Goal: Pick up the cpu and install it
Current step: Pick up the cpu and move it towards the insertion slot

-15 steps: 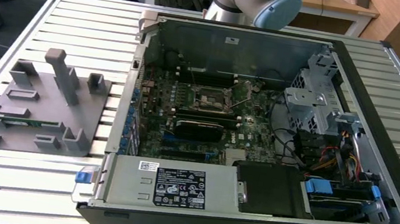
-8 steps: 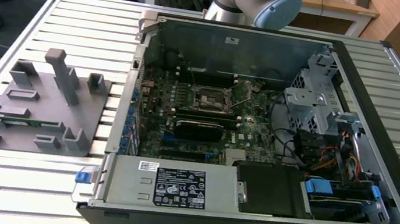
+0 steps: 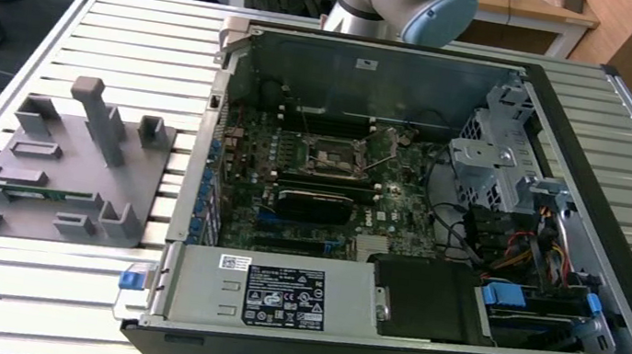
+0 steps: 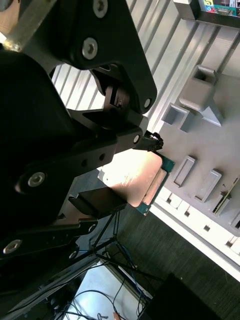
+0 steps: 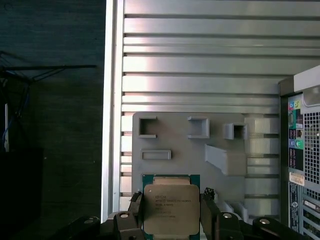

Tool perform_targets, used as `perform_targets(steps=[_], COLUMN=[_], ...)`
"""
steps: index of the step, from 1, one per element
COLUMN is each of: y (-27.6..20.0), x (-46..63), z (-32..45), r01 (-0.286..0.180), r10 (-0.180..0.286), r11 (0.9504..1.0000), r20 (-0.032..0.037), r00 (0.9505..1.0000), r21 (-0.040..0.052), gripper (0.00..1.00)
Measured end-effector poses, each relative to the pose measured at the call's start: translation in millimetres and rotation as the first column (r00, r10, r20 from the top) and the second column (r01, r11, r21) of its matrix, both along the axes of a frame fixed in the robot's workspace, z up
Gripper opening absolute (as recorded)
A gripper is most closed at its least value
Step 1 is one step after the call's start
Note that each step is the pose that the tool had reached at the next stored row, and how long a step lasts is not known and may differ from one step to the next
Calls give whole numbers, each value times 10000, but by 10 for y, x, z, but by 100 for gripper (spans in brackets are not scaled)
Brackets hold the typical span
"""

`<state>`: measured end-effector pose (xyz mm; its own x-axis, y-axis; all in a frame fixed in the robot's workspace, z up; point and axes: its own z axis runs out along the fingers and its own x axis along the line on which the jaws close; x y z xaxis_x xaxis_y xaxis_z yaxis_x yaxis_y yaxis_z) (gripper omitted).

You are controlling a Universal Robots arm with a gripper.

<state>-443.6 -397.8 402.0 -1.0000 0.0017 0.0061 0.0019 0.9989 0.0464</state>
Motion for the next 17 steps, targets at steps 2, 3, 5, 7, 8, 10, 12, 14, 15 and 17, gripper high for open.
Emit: perform_targets(steps=[2, 3, 5, 7, 8, 10, 12, 14, 15, 17], y=[0, 0, 0, 0, 0, 0, 0, 0, 0, 0], x=[18, 26, 40, 54, 62, 82, 104, 130, 146, 180], z=[-5, -6, -9, -11, -12, -14, -17, -20, -22, -24], r01=[0, 0, 0, 0, -1, 0, -1, 0, 0, 0], r10=[0, 0, 0, 0, 1, 0, 1, 0, 0, 0], r11=[10000, 10000, 10000, 10000, 10000, 10000, 10000, 10000, 10000, 10000], r20=[1, 0, 1, 1, 1, -1, 0, 0, 1, 1], r00=[10000, 10000, 10000, 10000, 10000, 10000, 10000, 10000, 10000, 10000], r21=[1, 0, 1, 0, 0, 0, 0, 0, 0, 0], gripper=[54, 54, 54, 54, 54, 54, 54, 54, 54, 54])
